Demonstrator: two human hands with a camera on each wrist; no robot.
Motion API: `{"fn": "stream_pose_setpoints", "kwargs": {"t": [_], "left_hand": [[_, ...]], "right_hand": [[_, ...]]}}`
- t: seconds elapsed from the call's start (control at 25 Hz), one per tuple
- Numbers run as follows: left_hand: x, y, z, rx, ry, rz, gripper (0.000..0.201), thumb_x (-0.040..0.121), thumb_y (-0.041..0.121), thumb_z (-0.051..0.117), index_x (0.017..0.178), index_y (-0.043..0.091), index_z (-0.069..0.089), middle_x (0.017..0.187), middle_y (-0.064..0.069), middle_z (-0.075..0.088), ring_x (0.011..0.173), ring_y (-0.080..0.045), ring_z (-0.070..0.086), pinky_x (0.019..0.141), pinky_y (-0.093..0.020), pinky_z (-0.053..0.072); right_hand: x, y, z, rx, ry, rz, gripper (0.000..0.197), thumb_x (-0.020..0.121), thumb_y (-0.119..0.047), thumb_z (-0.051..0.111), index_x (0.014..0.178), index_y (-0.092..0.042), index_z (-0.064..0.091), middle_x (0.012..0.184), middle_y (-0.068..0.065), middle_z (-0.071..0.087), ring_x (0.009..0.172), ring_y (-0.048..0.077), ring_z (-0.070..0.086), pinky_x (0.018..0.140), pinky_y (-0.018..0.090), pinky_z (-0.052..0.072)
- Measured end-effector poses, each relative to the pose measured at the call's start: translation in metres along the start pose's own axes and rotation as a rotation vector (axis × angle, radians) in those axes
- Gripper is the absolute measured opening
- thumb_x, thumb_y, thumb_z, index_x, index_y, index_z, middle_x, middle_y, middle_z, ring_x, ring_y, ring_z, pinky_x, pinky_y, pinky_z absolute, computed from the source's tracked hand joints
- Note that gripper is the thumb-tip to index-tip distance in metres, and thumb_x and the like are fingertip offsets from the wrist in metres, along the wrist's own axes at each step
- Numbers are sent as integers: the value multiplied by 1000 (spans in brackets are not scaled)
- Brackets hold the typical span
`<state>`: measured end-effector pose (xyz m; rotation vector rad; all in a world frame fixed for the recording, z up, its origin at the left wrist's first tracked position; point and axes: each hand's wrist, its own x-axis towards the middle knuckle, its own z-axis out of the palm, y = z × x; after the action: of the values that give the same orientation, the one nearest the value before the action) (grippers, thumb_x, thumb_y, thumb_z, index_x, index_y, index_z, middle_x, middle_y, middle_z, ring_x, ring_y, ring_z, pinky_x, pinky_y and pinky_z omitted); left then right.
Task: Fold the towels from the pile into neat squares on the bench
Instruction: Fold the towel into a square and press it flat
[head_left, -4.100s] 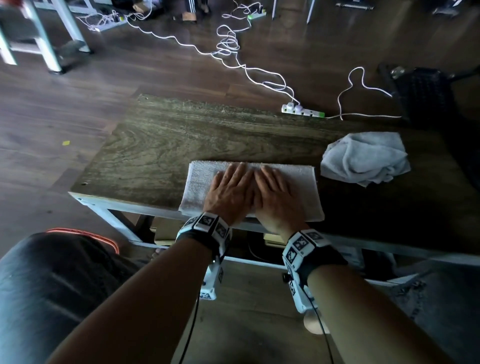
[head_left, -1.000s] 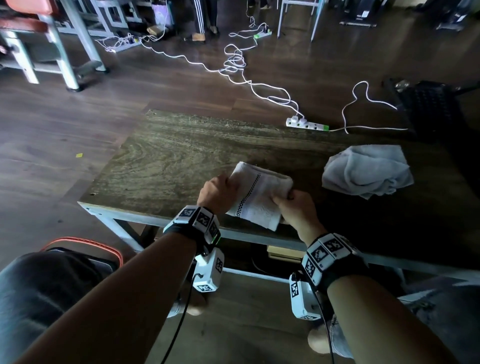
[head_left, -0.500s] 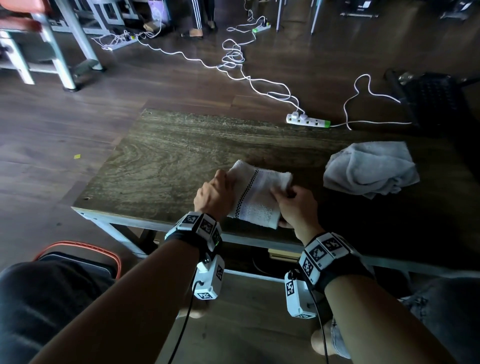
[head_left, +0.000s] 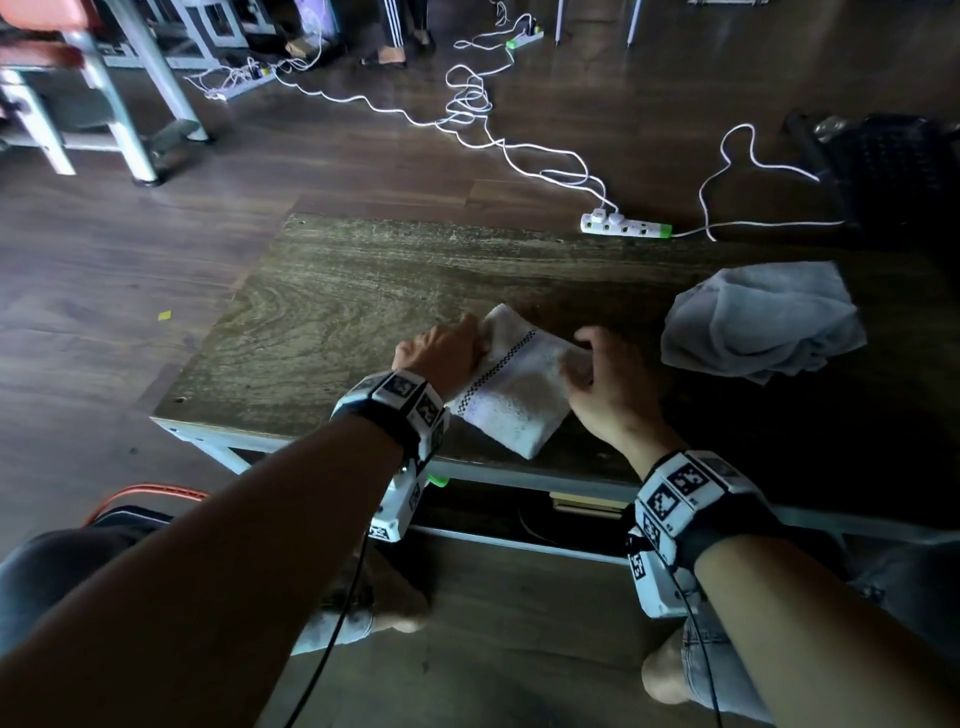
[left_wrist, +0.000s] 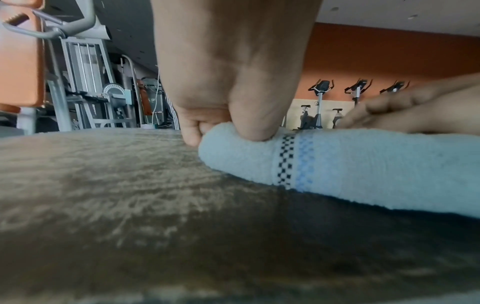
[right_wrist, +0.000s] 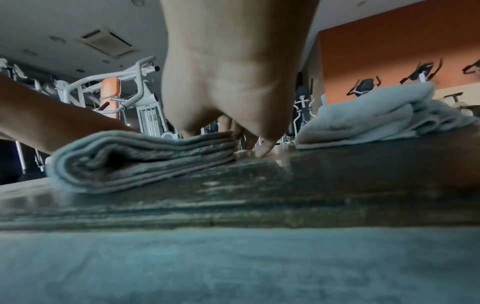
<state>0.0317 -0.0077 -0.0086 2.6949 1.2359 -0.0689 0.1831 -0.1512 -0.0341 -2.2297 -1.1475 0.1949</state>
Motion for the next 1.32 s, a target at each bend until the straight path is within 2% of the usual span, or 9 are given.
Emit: {"fn": "stream_pose_setpoints", "kwargs": {"t": [0.16, 0.28, 0.36, 0.52, 0.76, 1.0, 1.12, 1.2, 1.32], "left_hand": [[6, -1, 1, 63, 345, 79, 29, 95, 24, 52, 122, 16, 44, 120, -17, 43, 103, -35, 49, 83, -48, 47], [-13, 18, 16, -116, 292, 149, 32, 95, 41, 46, 115, 17, 55, 113, -12, 52, 104, -31, 52, 91, -48, 44], [-30, 27, 31, -109, 286, 127, 47, 93, 50, 40, 119, 15, 56, 117, -11, 53, 108, -31, 51, 97, -45, 40], [-51, 31, 51, 14, 270, 174, 67, 93, 56, 22, 147, 18, 33, 147, -19, 36, 137, -37, 33, 116, -48, 22], [-52, 35, 52, -12, 159, 147, 62, 92, 62, 12, 151, 44, 8, 160, -23, 3, 149, -38, 2, 120, -54, 5], [-51, 35, 48, 9, 74, 145, 68, 94, 65, 20, 153, 40, -1, 160, -22, -10, 148, -37, -11, 120, -54, -2], [-48, 35, 47, 24, 5, 138, 90, 88, 70, 25, 154, 21, -12, 160, -19, -18, 148, -32, -18, 120, -52, -3], [-46, 32, 49, 30, -5, 132, 94, 83, 67, 15, 153, 11, -13, 160, -16, -18, 148, -29, -19, 121, -50, -3], [-46, 28, 49, -47, -12, 133, 92, 81, 62, 11, 153, 9, -11, 162, -11, -13, 149, -23, -16, 122, -46, -3]], "right_hand": [[-8, 4, -14, 103, -191, -3, 22, 92, -41, 63, 85, -20, 63, 73, -8, 66, 68, 9, 65, 62, 32, 56], [-21, 9, -12, 261, -130, -15, 19, 95, -33, 61, 89, -15, 65, 76, -6, 68, 69, 4, 65, 58, 27, 53], [-29, 13, -4, 328, -66, 17, 11, 95, -24, 61, 104, -18, 64, 92, -12, 65, 83, -5, 59, 68, 15, 47], [-37, 22, 11, 77, -25, -118, 33, 92, -28, 60, 125, -30, 57, 123, -6, 57, 116, 16, 49, 101, 38, 39], [-41, 20, 13, -196, -103, -185, 44, 101, -48, 35, 144, -52, 33, 131, -7, 38, 116, 17, 30, 101, 39, 27], [-30, 8, 14, -104, -135, 19, 39, 99, -45, 40, 136, -35, 47, 137, -1, 41, 129, 23, 31, 109, 42, 23], [-17, -21, 24, 77, 15, -152, 41, 97, -43, 42, 127, -20, 57, 128, 4, 51, 124, 23, 44, 108, 39, 35], [-14, -46, 37, 332, -54, -241, 46, 97, -45, 40, 128, -16, 59, 128, 2, 57, 123, 17, 51, 106, 30, 40], [-13, -58, 47, 513, -179, -77, 49, 102, -42, 37, 140, -15, 52, 143, 4, 50, 135, 15, 45, 115, 36, 34]]}}
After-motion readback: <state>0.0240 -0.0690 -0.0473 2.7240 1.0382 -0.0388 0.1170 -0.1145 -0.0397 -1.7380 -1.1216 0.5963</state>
